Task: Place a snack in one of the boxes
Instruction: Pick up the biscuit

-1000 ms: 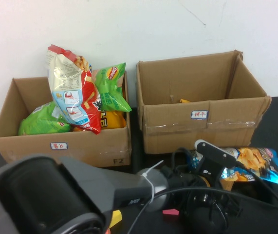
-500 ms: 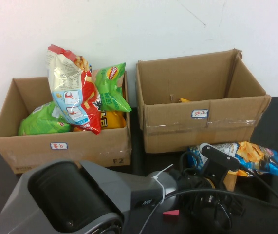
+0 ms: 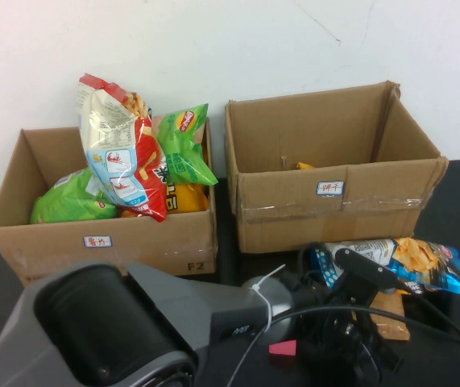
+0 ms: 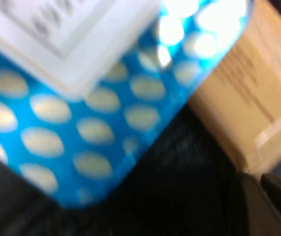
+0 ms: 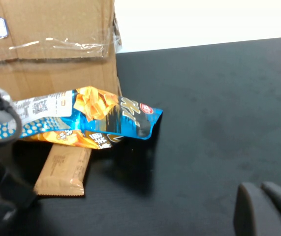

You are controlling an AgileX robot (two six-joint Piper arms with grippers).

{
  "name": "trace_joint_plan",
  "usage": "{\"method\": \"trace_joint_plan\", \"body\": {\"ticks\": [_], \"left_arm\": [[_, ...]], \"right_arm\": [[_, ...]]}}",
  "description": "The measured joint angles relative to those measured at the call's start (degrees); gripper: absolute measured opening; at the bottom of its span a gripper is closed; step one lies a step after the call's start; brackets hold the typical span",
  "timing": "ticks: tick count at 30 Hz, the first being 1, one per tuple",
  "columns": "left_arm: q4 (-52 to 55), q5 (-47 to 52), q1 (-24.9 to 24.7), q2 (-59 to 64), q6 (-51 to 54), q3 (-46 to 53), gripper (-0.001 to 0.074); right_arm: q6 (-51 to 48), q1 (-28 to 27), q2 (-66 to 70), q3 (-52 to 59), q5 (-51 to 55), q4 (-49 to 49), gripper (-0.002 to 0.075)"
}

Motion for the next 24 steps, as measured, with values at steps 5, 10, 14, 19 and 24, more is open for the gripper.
{"method": "trace_joint_plan", "body": {"ticks": [5,10,14,19,24], "left_arm": [[0.22,9.42,0.00,-2.94,0.00,0.46,0.0005],[-0.45,8.27,-0.72,-7.48,0.00,0.76,0.0001],[-1.28,2.65,-1.12,-8.42,0.25,0.25,0.0006],[-1.51,2.40,-1.12,-6.12,1.24,-3.73,0.0229],[-3.37,6.36,-1.12,-1.57,0.37,-9.89,0.0590]], "right_arm": [[0.00,0.00,0.00,0.00,0.00,0.00,-0.0001],[0.00,0.02,0.00,0.00,0.00,0.00,-0.0001],[0.00,0.02,0.00,0.00,0.00,0.00,-0.0001],[0.00,0.02,0.00,0.00,0.00,0.00,-0.0001],[0.00,0.02,0.00,0.00,0.00,0.00,-0.0001]]}}
